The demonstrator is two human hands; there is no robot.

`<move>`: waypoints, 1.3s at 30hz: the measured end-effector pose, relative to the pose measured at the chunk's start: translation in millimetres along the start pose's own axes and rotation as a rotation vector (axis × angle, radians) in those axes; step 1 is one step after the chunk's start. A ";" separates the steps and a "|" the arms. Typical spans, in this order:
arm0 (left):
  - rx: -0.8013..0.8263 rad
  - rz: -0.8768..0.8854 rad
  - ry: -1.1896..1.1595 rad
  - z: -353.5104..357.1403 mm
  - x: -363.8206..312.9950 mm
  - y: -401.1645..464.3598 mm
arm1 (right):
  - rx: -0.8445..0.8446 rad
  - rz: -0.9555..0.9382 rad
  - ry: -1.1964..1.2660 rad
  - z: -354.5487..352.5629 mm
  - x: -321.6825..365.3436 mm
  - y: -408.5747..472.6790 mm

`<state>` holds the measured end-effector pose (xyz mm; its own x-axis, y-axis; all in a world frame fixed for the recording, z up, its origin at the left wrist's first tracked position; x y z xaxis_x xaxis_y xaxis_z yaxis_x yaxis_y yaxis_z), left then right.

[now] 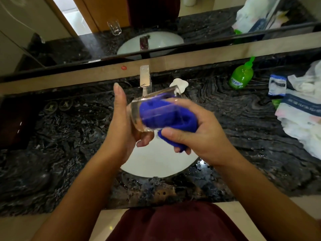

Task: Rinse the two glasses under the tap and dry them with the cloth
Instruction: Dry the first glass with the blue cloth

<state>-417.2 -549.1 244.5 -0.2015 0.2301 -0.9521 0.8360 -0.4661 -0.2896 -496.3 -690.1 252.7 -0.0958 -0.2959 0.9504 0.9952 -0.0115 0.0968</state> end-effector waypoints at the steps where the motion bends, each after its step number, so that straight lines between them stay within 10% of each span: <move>1: 0.037 -0.075 -0.018 -1.1 3.0 0.7 | 0.037 -0.032 -0.071 2.6 2.3 -0.4; 7: -0.150 0.114 0.155 -10.2 -10.3 -7.3 | 0.098 0.000 -0.320 6.4 7.0 6.5; 10: -0.334 0.444 0.449 -14.9 -26.7 -18.3 | 0.126 0.092 -0.137 7.6 5.8 9.2; 18: -0.207 1.044 0.773 -11.8 -29.4 -34.7 | 0.095 0.398 0.382 13.4 -13.8 9.9; 21: -0.128 0.998 0.724 -8.8 -26.1 -30.0 | 0.030 0.347 0.442 8.5 -17.8 14.6; 26: 0.069 0.215 0.156 -11.4 0.2 4.0 | -0.019 0.108 0.213 -0.7 -11.4 13.1; 29: 0.243 0.041 -0.025 -4.3 6.7 2.5 | 0.153 -0.003 -0.113 2.9 -0.3 13.3; 32: 0.118 0.022 0.023 -6.0 10.9 -0.5 | 0.298 -0.022 -0.440 7.0 -4.5 14.2; 39: -0.077 0.531 0.471 -12.5 -12.4 -17.3 | 0.302 0.204 -0.100 0.7 -15.1 13.1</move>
<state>-422.8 -533.3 262.6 0.4700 0.3416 -0.8139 0.7974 -0.5597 0.2256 -481.8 -685.1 239.9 0.0874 -0.1678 0.9819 0.9454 0.3245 -0.0287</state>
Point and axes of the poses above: each hand's wrist, its own y-axis towards the middle knuckle, its own z-axis out of the palm, x = y × z, the point moved 7 cm from there along y, towards the middle knuckle, and after that the axes turned 7 degrees about y, right-handed, at the moved point
